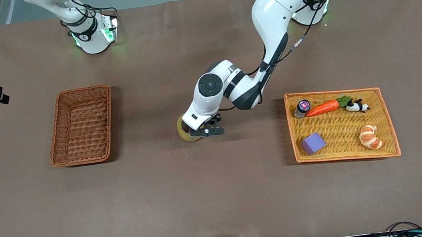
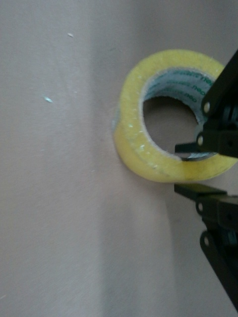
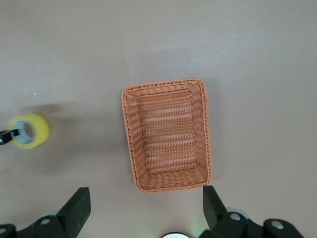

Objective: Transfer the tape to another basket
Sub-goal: 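Lift the tape roll and set it down mid-table with the left gripper, then raise the left gripper away while the right gripper reaches the tape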

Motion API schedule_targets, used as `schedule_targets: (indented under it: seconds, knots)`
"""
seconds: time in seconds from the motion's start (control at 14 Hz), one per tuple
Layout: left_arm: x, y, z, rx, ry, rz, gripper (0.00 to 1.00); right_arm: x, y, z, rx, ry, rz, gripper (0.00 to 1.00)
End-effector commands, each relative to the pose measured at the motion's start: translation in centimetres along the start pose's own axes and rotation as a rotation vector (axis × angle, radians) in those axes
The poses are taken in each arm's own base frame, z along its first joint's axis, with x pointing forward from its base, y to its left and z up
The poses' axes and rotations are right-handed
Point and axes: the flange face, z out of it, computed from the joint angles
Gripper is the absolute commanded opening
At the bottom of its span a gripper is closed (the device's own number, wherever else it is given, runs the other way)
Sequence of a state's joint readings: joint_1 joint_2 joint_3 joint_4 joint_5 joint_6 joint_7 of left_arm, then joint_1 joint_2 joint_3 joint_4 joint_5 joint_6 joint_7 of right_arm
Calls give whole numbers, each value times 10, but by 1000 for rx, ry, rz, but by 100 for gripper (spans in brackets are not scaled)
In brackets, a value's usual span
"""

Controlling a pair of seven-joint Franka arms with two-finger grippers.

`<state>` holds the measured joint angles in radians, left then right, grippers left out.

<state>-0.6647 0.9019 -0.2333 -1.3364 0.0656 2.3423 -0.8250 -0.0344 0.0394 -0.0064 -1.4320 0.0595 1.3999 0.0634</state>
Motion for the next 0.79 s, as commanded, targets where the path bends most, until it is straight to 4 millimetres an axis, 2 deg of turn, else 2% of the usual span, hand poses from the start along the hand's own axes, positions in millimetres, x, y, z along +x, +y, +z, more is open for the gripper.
schedule_targets:
  seconds: [0.0,0.07,0.21,0.43,0.57,0.64,0.71]
  knots:
    - [2,13,-23,-3,38,-18,100,1,-14,4,47,-6,-33,100]
    - [39,-16,-100,59,103,-45,100,12,-45,24,60,-19,-81,100]
    - [76,-69,-209,131,180,-70,100,23,-98,64,52,-29,-143,100]
    - [102,-176,-349,192,186,-149,100,16,-176,128,46,-5,-127,100]
    - [107,-249,-424,209,194,-121,100,6,-243,183,36,-10,-113,100]
    - [105,-282,-452,222,193,-88,100,4,-275,219,16,-25,-93,100]
    - [103,-307,-470,236,183,-49,100,0,-304,248,12,-19,-98,100]
